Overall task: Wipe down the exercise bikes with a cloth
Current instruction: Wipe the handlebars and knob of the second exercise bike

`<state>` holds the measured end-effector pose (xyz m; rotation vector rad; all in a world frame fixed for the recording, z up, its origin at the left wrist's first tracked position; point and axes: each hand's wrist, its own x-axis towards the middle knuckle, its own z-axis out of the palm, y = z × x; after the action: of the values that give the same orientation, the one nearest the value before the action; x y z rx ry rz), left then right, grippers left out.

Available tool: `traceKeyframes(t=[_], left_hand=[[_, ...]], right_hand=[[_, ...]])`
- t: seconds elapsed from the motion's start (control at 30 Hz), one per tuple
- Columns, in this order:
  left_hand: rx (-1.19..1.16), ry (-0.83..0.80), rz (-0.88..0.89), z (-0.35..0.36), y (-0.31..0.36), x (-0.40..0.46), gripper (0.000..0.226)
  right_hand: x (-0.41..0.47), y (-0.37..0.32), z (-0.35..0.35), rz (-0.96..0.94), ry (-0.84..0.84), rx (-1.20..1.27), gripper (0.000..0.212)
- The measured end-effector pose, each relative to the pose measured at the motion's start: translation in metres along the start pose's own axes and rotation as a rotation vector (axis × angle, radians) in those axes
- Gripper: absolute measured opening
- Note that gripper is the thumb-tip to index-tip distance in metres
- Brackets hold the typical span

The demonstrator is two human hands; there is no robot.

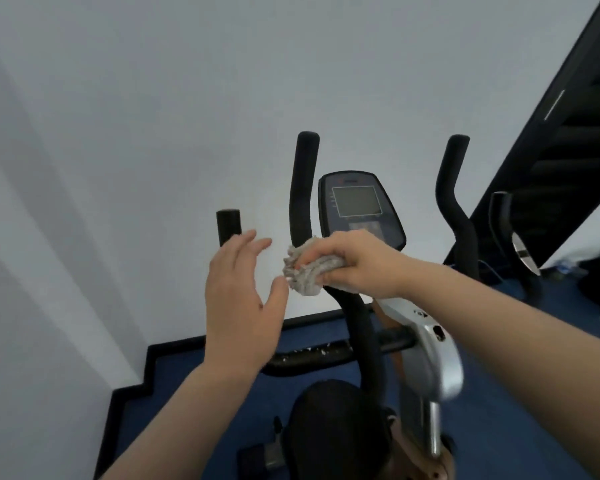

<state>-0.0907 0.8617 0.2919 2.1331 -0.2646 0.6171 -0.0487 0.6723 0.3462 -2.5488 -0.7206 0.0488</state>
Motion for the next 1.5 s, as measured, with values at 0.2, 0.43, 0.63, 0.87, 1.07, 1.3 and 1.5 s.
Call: traceKeyframes(t=[0.2, 0.43, 0.63, 0.87, 1.07, 1.3, 1.5], left_hand=[[-0.01, -0.177, -0.008, 0.007, 0.013, -0.051, 0.026], [0.174, -0.372, 0.069, 0.007, 0.017, -0.06, 0.027], [0.218, -0.53, 0.128, 0.006, 0.013, -0.055, 0.05], [0.122, -0.579, 0.146, 0.009, 0.012, -0.054, 0.059], [0.103, -0.628, 0.141, 0.014, 0.01, -0.052, 0.072], [0.151, -0.64, 0.12, 0.018, 0.009, -0.051, 0.089], [0.14, -0.685, 0.064, 0.015, 0.011, -0.047, 0.094]], right_hand=[[-0.05, 0.009, 0.012, 0.036, 0.071, 0.16, 0.031], [-0.1, 0.001, 0.045, 0.169, 0.288, 0.266, 0.028], [-0.14, -0.023, 0.044, 0.345, 0.225, 0.241, 0.023], [-0.148, -0.049, 0.079, 0.599, 0.682, 0.318, 0.033], [-0.163, -0.051, 0.083, 0.743, 0.914, 0.309, 0.03], [-0.153, -0.035, 0.064, 0.643, 0.799, -0.002, 0.028], [-0.124, -0.006, 0.052, 0.369, 0.365, -0.261, 0.031]])
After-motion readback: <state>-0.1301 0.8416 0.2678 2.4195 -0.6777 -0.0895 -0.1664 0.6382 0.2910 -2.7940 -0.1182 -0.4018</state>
